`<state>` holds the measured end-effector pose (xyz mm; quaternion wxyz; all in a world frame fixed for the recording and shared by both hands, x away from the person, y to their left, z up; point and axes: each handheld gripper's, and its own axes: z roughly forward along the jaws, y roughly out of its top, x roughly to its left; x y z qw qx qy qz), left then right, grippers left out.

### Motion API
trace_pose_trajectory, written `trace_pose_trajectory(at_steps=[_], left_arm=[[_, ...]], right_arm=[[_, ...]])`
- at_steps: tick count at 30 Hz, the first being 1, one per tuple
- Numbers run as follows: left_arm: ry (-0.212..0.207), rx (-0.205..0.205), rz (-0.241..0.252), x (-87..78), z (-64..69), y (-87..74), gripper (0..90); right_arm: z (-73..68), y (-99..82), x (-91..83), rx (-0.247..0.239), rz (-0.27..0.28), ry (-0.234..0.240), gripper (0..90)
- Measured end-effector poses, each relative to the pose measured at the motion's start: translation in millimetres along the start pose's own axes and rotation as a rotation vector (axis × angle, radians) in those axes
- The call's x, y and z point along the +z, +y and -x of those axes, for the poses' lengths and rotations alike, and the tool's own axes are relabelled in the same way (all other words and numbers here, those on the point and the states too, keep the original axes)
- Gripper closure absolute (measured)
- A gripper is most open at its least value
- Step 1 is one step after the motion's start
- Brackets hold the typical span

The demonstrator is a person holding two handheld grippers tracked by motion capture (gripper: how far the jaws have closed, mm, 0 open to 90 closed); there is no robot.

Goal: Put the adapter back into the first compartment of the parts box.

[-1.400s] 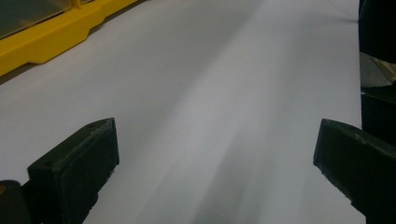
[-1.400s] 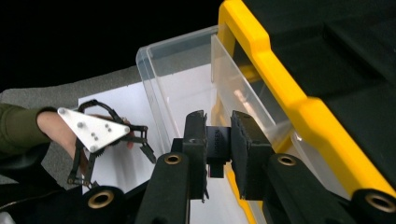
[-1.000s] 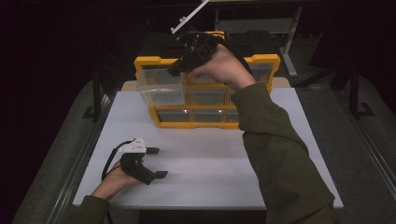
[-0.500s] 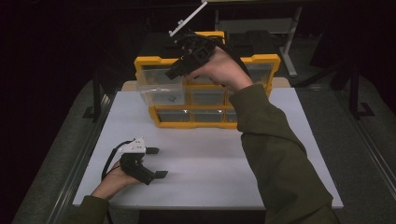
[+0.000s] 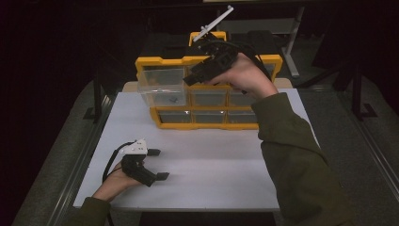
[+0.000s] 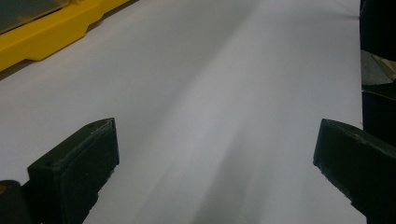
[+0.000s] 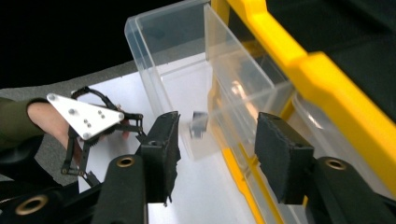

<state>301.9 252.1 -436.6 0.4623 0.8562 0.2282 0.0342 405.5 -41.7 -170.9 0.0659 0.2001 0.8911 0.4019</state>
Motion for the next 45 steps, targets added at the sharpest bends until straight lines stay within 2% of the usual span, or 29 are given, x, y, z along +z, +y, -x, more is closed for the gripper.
trace_pose_trajectory(at_steps=[11, 17, 28, 33, 45], left_arm=[[0.01, -0.007, -0.001, 0.7, -0.2, 0.6, 0.0], [0.007, -0.01, -0.002, 0.8, -0.5, -0.7, 0.0], [0.008, -0.008, 0.0, 0.3, -0.9, -1.5, 0.0], [0.007, -0.009, 0.003, -0.3, -0.9, -1.7, 0.0], [0.005, -0.01, 0.005, -0.2, -1.2, -2.4, 0.0]], right_arm=[[7.9, -41.9, -4.0, 0.044, 0.015, -0.027, 37.5], [7.7, -62.4, -1.8, 0.058, 0.024, -0.035, 32.9], [1.6, -100.9, 12.5, 0.086, 0.036, -0.043, 23.4], [-1.7, -120.3, 19.4, 0.085, 0.041, -0.068, 21.0], [-6.5, -168.5, 38.6, 0.134, 0.039, -0.099, 14.1]])
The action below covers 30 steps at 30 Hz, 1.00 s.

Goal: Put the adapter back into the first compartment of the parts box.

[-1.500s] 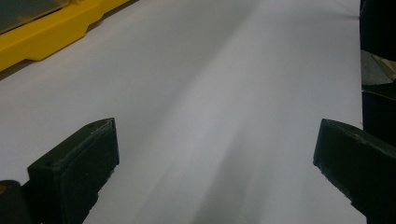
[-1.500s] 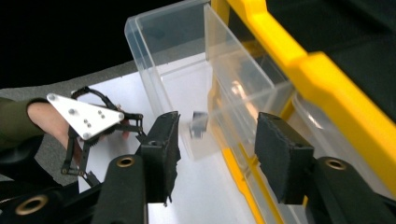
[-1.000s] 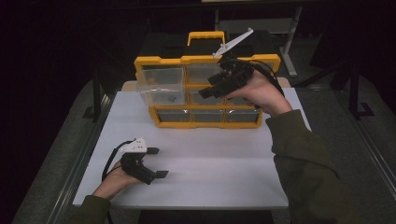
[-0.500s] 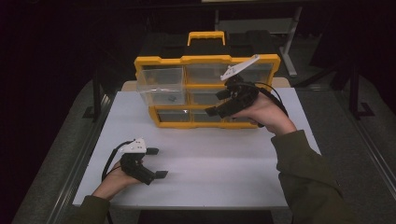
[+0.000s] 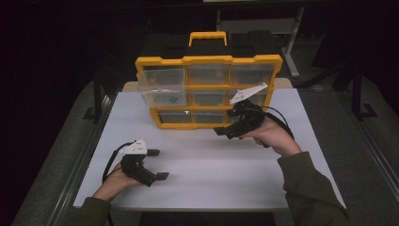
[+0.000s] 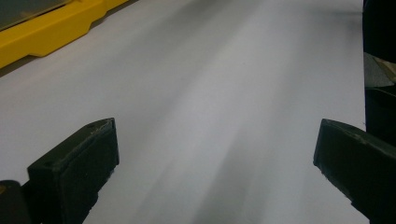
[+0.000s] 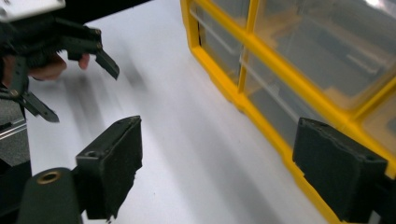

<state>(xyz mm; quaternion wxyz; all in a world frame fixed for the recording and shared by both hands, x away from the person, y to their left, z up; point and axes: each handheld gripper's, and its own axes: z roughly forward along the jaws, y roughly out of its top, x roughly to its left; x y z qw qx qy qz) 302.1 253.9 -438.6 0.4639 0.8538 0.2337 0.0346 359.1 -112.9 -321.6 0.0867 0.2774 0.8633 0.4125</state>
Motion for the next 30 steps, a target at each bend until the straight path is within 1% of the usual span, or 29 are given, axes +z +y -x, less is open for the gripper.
trace_pose_trajectory(at_steps=[4, 7, 8, 11, 13, 15, 17, 21, 24, 27, 30], left_arm=[[-0.001, -0.001, 0.001, 0.2, -0.5, -0.5, 0.0], [-0.003, -0.002, 0.0, 0.5, -0.9, -1.0, 0.0], [-0.002, -0.001, 0.0, 0.5, -0.8, -1.1, 0.0], [-0.001, 0.0, 0.001, 0.2, -0.5, -1.0, 0.0], [-0.001, 0.0, 0.001, 0.3, -0.6, -1.1, 0.0], [-0.001, 0.0, -0.001, 0.3, -0.6, -1.2, 0.0], [-0.002, 0.0, -0.001, 0.3, -0.3, -1.1, 0.0], [-0.005, 0.003, 0.001, 0.3, -0.2, -1.6, 0.0], [-0.005, 0.002, 0.003, -0.1, 0.1, -1.4, 0.0], [-0.005, 0.004, 0.004, -0.5, 0.2, -1.5, 0.0], [-0.004, 0.004, 0.003, -0.5, 0.1, -1.5, 0.0]], right_arm=[[-3.4, -17.6, 8.2, -0.007, -0.002, -0.027, 10.8], [-4.8, -29.2, 13.1, 0.003, -0.002, -0.04, 7.2], [-5.3, -33.1, 14.4, 0.014, -0.002, -0.043, 6.3], [-4.9, -45.0, 18.2, 0.028, 0.002, -0.048, 3.7], [-5.4, -53.1, 19.3, 0.036, 0.002, -0.043, 2.9], [-5.7, -61.7, 20.0, 0.041, 0.012, -0.044, 0.5], [-5.7, -70.6, 20.2, 0.056, 0.021, -0.052, 0.0], [-4.8, -86.6, 20.3, 0.086, 0.005, -0.06, 0.0], [-4.1, -97.6, 20.0, 0.088, 0.001, -0.075, 0.0], [-2.8, -106.7, 18.1, 0.101, 0.011, -0.074, 0.0], [-2.8, -115.1, 16.7, 0.098, 0.009, -0.082, 0.0]])
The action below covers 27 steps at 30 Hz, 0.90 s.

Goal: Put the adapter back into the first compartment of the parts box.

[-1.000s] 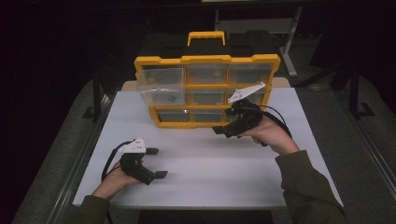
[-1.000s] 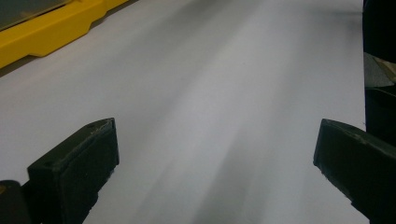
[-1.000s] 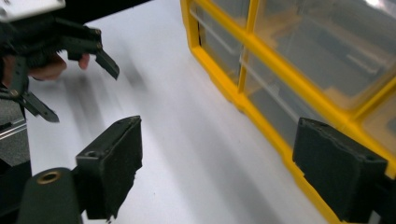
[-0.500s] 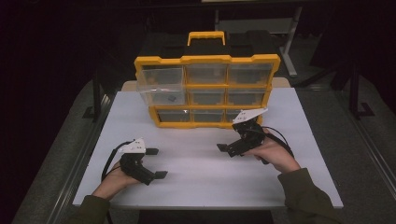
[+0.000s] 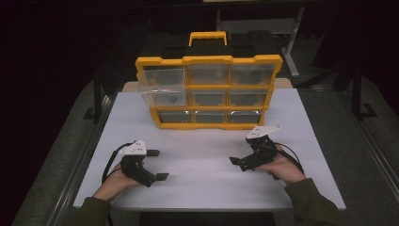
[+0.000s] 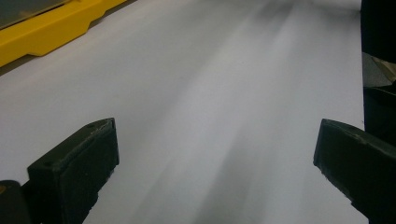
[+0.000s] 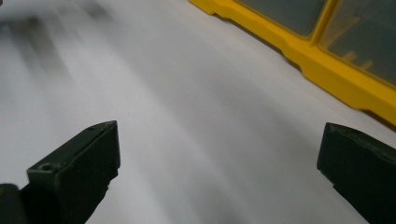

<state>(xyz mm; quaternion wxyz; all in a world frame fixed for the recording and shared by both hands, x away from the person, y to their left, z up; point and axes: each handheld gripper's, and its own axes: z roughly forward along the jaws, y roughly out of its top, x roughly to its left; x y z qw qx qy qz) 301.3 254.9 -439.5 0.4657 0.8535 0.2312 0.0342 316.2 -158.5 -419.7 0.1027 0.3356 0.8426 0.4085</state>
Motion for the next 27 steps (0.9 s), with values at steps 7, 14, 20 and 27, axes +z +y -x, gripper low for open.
trace_pose_trajectory(at_steps=[7, 14, 20, 27], left_arm=[[0.001, 0.001, 0.003, -0.8, 0.6, 0.3, 0.0], [0.003, 0.004, 0.004, -1.2, 1.1, 0.7, 0.0], [0.003, 0.001, 0.004, -0.8, 1.2, 0.3, 0.0], [0.007, 0.003, -0.003, 0.5, 0.0, -1.3, 0.0]], right_arm=[[2.0, -15.9, -7.1, 0.007, 0.034, -0.009, 0.0], [4.7, -33.4, -12.4, 0.028, 0.05, -0.013, 0.0], [6.8, -44.4, -15.2, 0.024, 0.038, -0.017, 0.0], [9.8, -56.0, -17.1, 0.023, 0.02, -0.031, 0.0]])
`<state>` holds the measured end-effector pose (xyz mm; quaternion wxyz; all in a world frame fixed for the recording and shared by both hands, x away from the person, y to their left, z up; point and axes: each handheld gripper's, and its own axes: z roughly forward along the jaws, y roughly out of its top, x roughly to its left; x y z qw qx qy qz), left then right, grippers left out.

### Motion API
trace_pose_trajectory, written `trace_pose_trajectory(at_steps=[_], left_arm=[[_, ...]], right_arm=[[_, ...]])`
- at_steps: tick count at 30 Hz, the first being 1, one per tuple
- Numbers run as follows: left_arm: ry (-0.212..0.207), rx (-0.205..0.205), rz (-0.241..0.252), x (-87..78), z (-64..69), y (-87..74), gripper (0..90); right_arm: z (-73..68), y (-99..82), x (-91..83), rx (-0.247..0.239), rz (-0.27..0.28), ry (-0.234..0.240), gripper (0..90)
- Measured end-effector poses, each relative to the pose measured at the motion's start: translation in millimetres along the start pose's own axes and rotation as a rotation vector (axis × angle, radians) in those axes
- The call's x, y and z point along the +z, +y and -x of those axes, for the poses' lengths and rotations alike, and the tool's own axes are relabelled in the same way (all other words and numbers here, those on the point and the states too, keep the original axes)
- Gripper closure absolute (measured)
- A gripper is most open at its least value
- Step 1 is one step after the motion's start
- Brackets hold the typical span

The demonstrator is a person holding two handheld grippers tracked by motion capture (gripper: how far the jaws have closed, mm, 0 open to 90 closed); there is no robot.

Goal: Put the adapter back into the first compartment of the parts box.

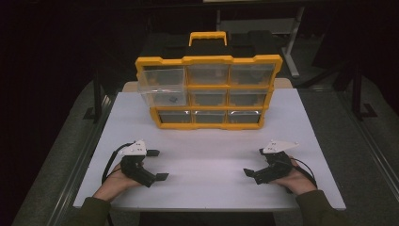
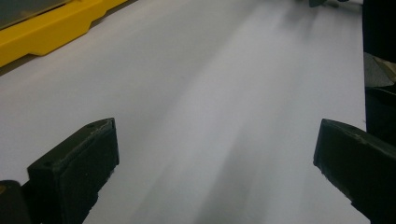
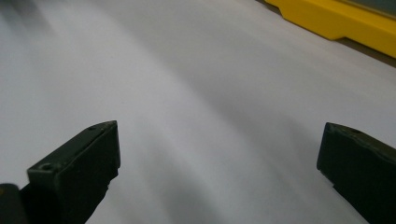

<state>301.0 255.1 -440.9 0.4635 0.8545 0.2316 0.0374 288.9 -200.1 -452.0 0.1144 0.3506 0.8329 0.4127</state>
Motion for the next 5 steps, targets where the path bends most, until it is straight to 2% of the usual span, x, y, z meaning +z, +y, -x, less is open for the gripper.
trace_pose_trajectory(at_steps=[5], left_arm=[[0.011, 0.003, -0.011, 1.2, -0.1, -0.7, 0.0]], right_arm=[[1.0, -2.5, 2.3, -0.01, -0.017, -0.013, 0.0]])
